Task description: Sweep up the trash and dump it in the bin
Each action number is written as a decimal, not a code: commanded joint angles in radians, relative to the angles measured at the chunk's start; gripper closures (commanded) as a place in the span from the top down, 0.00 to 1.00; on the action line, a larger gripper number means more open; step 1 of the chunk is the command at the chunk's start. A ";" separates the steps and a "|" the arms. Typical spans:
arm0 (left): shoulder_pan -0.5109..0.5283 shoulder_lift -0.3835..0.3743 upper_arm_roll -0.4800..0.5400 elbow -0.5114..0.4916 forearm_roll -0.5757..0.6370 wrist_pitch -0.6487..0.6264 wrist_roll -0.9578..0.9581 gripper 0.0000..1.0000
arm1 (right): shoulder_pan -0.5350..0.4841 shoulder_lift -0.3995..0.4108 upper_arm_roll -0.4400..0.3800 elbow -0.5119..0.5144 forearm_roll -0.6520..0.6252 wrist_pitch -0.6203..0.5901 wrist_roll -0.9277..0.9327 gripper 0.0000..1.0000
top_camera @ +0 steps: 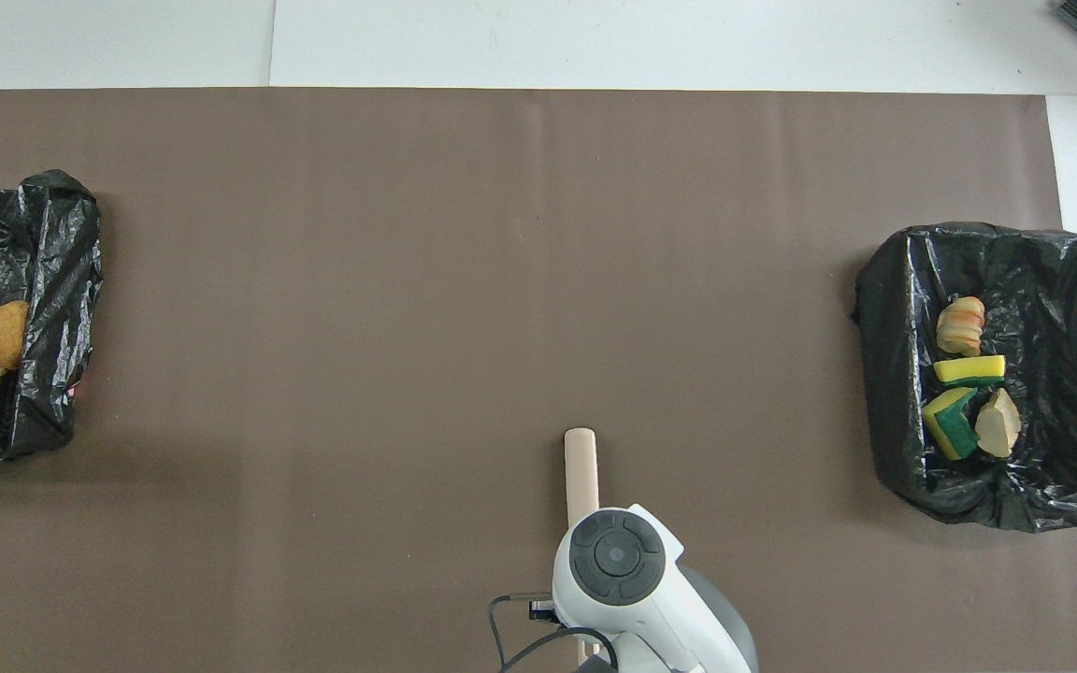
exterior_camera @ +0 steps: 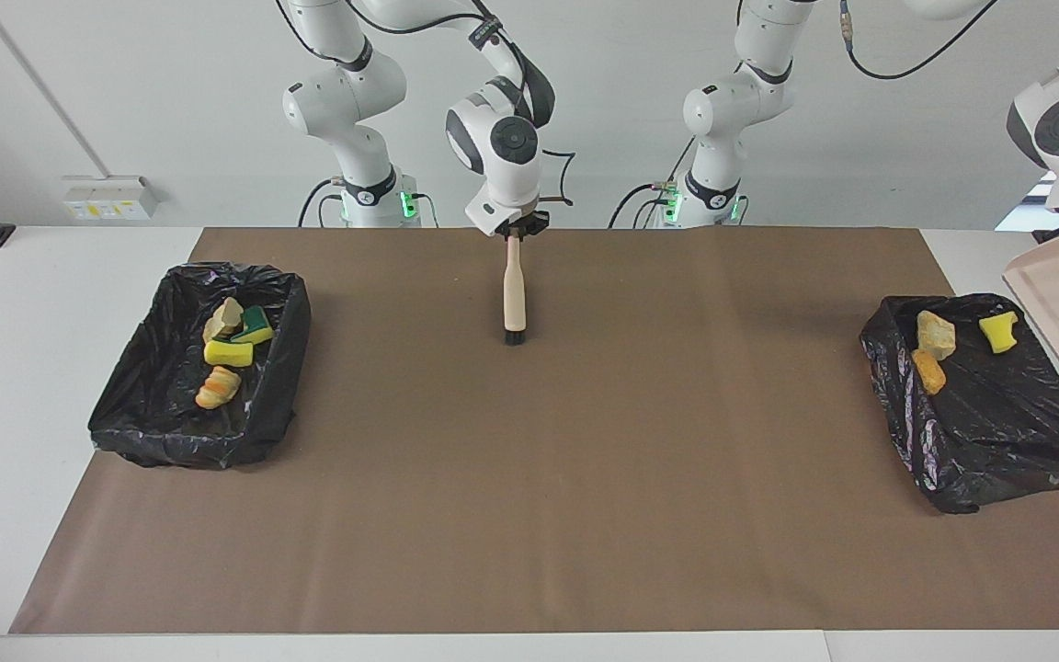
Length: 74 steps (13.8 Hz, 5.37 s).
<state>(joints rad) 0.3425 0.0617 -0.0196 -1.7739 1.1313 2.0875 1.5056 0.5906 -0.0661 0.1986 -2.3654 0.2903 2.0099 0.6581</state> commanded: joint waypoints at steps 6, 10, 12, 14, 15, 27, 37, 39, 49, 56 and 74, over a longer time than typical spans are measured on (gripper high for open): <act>-0.221 0.012 0.003 0.030 -0.393 -0.155 -0.036 0.00 | -0.009 0.008 0.005 -0.017 0.017 0.055 -0.066 0.56; -0.350 0.020 0.001 0.010 -0.585 -0.228 -0.288 0.00 | -0.008 0.014 0.005 -0.003 0.017 0.049 -0.064 0.67; -0.428 0.056 0.003 0.010 -0.637 -0.260 -0.433 0.00 | -0.011 0.015 0.004 0.026 0.017 0.043 -0.066 0.90; -0.511 0.101 0.003 0.020 -0.700 -0.277 -0.623 0.00 | -0.021 0.005 -0.001 0.058 0.017 0.027 -0.065 1.00; -0.543 0.130 0.003 0.036 -0.743 -0.276 -0.721 0.00 | -0.038 0.002 -0.001 0.076 0.017 0.009 -0.064 1.00; -0.862 0.453 0.004 0.422 -1.091 -0.348 -1.737 0.00 | -0.389 -0.066 -0.011 0.472 -0.163 -0.439 -0.233 1.00; -0.993 0.676 -0.028 0.657 -1.168 -0.281 -2.125 0.00 | -0.514 -0.067 -0.115 0.566 -0.237 -0.523 -0.510 1.00; -0.993 0.676 -0.028 0.618 -1.223 -0.210 -2.125 0.00 | -0.489 -0.067 -0.200 0.597 -0.262 -0.525 -0.586 1.00; -0.987 0.626 -0.026 0.551 -1.243 -0.202 -2.112 0.84 | -0.436 -0.017 -0.366 0.752 -0.312 -0.528 -0.735 1.00; -0.835 0.138 -0.006 0.081 -1.182 -0.198 -1.842 1.00 | -0.457 0.000 -0.370 0.774 -0.313 -0.542 -0.747 1.00; -0.439 -0.025 0.004 0.468 -1.133 -0.813 -1.375 1.00 | -0.512 -0.003 -0.337 0.811 -0.295 -0.592 -0.741 1.00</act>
<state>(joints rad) -0.1022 -0.0654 -0.0083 -1.4544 -0.0162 1.3541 0.1144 0.0984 -0.0789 -0.1513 -1.5691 -0.0033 1.4336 -0.0628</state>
